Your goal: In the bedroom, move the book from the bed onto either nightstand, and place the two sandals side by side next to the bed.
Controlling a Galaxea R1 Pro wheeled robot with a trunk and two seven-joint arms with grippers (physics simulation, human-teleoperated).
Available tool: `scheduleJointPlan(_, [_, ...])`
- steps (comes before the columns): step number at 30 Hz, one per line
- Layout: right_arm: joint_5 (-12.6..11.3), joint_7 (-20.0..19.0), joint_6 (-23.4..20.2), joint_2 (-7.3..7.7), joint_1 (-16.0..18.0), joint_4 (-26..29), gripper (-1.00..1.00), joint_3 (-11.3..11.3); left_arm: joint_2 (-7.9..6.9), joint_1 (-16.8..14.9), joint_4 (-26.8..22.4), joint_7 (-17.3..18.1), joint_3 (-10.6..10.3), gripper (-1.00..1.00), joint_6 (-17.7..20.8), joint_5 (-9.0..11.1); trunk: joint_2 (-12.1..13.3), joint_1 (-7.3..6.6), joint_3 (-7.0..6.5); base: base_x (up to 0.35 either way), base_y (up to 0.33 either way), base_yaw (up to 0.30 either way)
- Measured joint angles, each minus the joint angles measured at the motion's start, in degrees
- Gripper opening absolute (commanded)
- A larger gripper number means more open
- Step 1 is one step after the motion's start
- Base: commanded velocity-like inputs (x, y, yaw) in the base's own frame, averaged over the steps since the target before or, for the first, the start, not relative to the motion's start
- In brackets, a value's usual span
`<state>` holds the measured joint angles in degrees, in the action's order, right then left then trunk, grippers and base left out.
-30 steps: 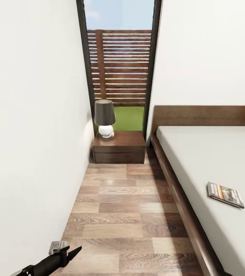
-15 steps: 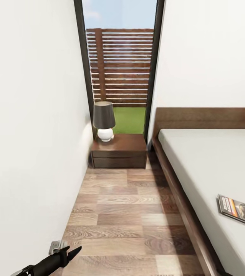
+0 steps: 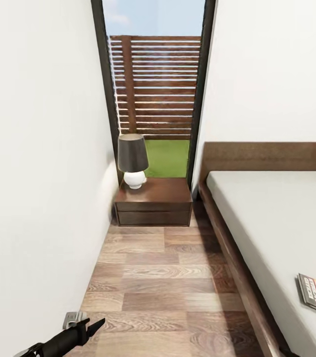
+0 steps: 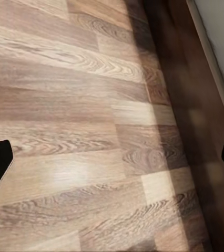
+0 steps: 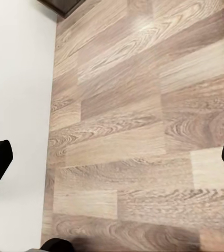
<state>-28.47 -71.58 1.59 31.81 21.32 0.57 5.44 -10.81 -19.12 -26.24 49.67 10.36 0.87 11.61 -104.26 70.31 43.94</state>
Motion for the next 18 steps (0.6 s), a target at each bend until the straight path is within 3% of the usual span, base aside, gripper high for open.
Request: scheduleJointPlan(18, [0.0, 0.0, 0.0, 0.0, 0.0, 0.0, 1.0, 0.0, 0.0, 0.0, 0.0, 0.0, 0.0, 1.0, 0.0, 0.0, 0.0, 0.0, 0.0, 0.322, 0.0, 0.0])
